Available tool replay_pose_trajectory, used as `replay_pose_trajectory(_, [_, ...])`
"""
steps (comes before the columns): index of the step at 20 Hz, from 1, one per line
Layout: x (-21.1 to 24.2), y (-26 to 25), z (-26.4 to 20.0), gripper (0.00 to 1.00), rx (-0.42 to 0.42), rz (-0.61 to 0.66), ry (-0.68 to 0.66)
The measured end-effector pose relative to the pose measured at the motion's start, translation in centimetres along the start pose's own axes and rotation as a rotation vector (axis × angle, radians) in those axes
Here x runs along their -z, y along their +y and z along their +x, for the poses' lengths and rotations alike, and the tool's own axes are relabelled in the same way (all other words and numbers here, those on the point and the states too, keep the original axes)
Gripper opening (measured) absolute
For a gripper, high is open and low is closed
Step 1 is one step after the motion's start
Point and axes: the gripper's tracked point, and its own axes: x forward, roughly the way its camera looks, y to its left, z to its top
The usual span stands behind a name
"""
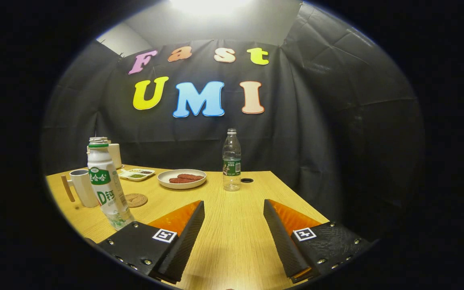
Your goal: Take the bottle from table, then pour the juice into the cup, finally place the bottle on the coaster
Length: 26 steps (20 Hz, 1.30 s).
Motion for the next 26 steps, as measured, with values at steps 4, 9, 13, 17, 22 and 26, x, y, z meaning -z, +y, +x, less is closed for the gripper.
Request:
replay_pose_trajectory(4, [-1.5, 0.0, 1.1, 0.90, 0.016, -0.028, -0.041])
replay_pose_trajectory(9, [-3.8, 0.3, 2.0, 0.90, 0.026, -0.072, -0.089])
replay_pose_trajectory(13, [-6.0, 0.6, 0.9, 0.89, 0.034, -0.083, -0.115])
replay_pose_trajectory(17, [-7.3, 2.6, -1.3, 0.90, -0.009, -0.033, -0.111])
replay_pose_trajectory(22, [-8.0, 5.1, -3.9, 0.90, -0.072, 0.001, -0.095])
replay_pose_trajectory(26, [-7.6, 7.7, -5.7, 0.90, -0.125, 0.009, -0.075])
